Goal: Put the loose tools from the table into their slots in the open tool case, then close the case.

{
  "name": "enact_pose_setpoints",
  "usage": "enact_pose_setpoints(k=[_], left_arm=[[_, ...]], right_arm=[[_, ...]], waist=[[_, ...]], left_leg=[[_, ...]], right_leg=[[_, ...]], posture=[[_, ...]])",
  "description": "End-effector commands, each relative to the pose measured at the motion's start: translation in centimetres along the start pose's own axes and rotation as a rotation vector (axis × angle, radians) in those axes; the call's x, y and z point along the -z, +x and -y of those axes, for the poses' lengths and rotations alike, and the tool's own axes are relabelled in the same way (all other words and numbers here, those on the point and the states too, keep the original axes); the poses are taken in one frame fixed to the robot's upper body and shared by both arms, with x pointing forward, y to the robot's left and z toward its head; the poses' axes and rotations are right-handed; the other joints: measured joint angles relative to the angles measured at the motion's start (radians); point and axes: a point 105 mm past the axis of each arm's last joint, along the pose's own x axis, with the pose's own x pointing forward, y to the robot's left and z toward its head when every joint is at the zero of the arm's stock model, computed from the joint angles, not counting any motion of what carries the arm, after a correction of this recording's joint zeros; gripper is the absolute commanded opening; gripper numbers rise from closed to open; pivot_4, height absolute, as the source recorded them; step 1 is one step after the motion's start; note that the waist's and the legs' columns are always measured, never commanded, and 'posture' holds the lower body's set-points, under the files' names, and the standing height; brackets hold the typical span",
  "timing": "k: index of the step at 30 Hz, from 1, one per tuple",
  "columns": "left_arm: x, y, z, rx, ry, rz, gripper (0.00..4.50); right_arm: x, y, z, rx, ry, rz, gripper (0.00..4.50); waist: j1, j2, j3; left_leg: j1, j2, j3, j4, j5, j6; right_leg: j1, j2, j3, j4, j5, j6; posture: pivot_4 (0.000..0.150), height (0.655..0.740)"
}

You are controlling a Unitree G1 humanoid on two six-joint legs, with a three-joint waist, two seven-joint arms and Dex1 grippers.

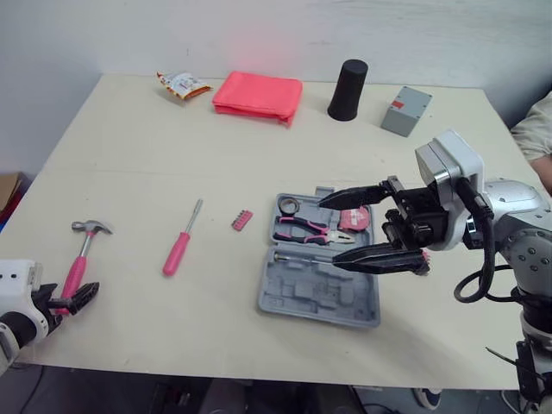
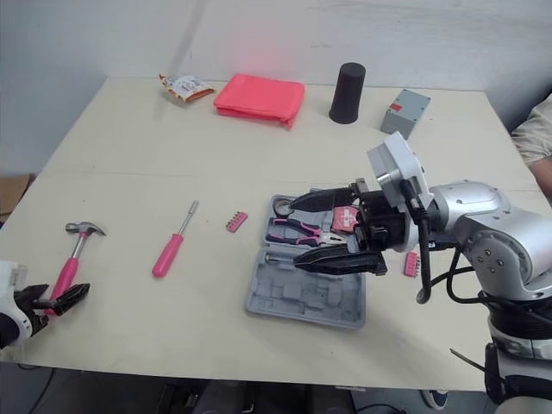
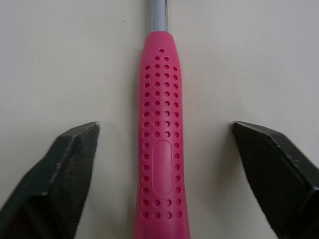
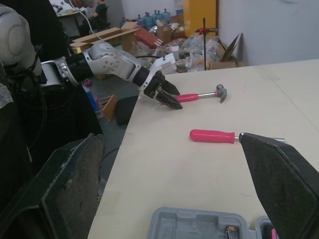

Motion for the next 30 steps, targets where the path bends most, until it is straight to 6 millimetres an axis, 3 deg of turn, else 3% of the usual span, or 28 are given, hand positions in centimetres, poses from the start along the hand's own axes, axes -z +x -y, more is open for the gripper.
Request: enact_pose_setpoints(k=[1,6,11,15,17,19,21,23,30], left_arm=[[1.6,0.3,-0.4,-0.012,-0.016,-0.059,2.83],[0.1,0.7,-1.0,-0.025,-0.008,-0.007,0.6],[-2.7,0.6,-0.1,0.014,0.072,0.071,0.5],[-9.0,-0.3,6.1,0.23,0.374,0.226,0.5],[-10.2,-0.4,9.0,0.342,0.493,0.254,0.5],[-10.7,-0.6,11.5,0.456,0.571,0.266,0.5],[-11.1,-1.5,16.1,0.701,0.631,0.319,0.5],[-11.0,-2.0,19.5,0.869,0.682,0.332,0.5],[-10.2,-1.4,25.7,1.135,0.872,0.294,0.5]], right_arm=[[-0.9,-0.3,-0.2,0.001,-0.021,0.028,4.5],[-0.2,0.2,0.1,0.033,-0.082,-0.016,4.5],[-0.2,0.1,0.2,0.034,-0.092,-0.02,4.5],[1.0,-0.8,0.3,0.068,-0.047,-0.048,4.5],[1.1,-1.2,0.7,0.105,-0.04,-0.028,4.5],[0.9,-1.5,1.1,0.144,-0.03,0.002,4.5],[1.4,-1.9,0.7,0.159,-0.022,-0.031,4.5],[1.8,-2.5,0.2,0.177,-0.004,-0.058,4.5],[4.5,-5.5,-1.5,0.308,0.069,-0.207,4.5]], waist=[[0.0,0.0,0.0],[0.0,0.001,0.0],[0.0,0.001,0.0],[0.01,-0.006,0.001],[0.016,-0.008,0.001],[0.015,-0.007,0.001],[0.012,-0.005,0.002],[0.012,-0.005,0.002],[0.021,-0.004,0.003]], left_leg=[[0.0,0.0,0.0,0.0,0.0,0.0],[0.0,0.0,0.0,-0.001,0.0,0.0],[0.0,0.0,0.0,-0.001,0.0,0.0],[-0.003,0.0,-0.003,0.0,0.002,-0.003],[-0.005,0.0,-0.004,0.001,0.002,-0.004],[-0.006,-0.001,-0.003,0.001,0.002,-0.003],[-0.006,-0.001,-0.001,0.0,0.002,-0.003],[-0.007,-0.001,-0.001,-0.001,0.001,-0.002],[-0.022,0.001,0.002,0.004,0.002,-0.003]], right_leg=[[0.0,0.0,0.0,0.0,0.0,0.0],[0.0,0.0,0.0,0.0,0.0,0.0],[0.0,0.0,0.0,0.0,0.0,0.0],[-0.001,0.0,-0.002,-0.001,0.0,0.0],[-0.001,0.0,-0.003,-0.001,0.001,-0.001],[0.0,0.0,-0.002,-0.002,0.002,0.0],[0.0,0.0,-0.001,-0.004,0.003,0.0],[-0.001,0.0,-0.001,-0.005,0.003,0.0],[-0.015,0.006,0.0,0.001,0.003,0.0]], posture=[[0.15,0.7361],[0.15,0.7361],[0.15,0.7361],[0.15,0.7361],[0.15,0.7361],[0.15,0.7361],[0.15,0.7361],[0.15,0.7361],[0.15,0.7361]])
